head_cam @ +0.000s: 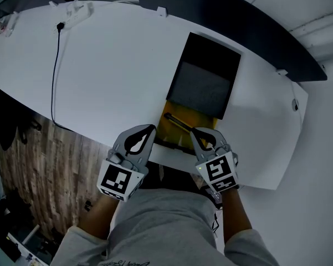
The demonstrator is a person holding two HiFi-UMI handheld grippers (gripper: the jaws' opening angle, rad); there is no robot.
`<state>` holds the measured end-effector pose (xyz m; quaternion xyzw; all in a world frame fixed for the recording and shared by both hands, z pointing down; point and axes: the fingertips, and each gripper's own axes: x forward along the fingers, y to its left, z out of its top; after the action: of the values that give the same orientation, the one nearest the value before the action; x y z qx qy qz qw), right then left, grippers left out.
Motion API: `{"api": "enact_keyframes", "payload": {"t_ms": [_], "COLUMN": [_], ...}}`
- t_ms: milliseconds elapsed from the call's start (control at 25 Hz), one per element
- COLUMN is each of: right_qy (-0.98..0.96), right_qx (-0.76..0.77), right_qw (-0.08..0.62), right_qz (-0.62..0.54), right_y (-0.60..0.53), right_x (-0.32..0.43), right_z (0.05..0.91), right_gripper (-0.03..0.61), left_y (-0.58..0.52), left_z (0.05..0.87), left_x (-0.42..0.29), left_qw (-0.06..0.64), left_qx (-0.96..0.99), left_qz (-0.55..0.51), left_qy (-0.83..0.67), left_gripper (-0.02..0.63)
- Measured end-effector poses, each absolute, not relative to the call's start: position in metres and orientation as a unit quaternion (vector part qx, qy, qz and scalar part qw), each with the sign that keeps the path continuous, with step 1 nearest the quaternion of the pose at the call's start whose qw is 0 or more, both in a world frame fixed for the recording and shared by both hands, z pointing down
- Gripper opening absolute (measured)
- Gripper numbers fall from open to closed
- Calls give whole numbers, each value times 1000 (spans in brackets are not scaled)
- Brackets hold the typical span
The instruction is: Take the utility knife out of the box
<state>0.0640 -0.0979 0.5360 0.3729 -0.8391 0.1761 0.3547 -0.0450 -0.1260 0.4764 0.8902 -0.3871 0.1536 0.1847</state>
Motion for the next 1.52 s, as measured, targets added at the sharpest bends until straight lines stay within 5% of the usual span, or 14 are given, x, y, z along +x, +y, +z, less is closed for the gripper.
{"api": "enact_keyframes", "payload": {"t_ms": [800, 1520], "right_qy": [-803, -779], "right_qx": [289, 243], "right_qw": [498, 557], "right_qz": [153, 152], "right_y": [-92, -89], "right_x": [59, 54], "right_z": [601, 634], "right_gripper": [103, 150], "left_y": [-131, -134], "left_z": [507, 522], "left_x": [-49, -58], "left_qw": [214, 236], "left_qx": [884, 875], "left_qz": [162, 163], "left_qy": [-384, -391], "left_gripper": [0, 0]}}
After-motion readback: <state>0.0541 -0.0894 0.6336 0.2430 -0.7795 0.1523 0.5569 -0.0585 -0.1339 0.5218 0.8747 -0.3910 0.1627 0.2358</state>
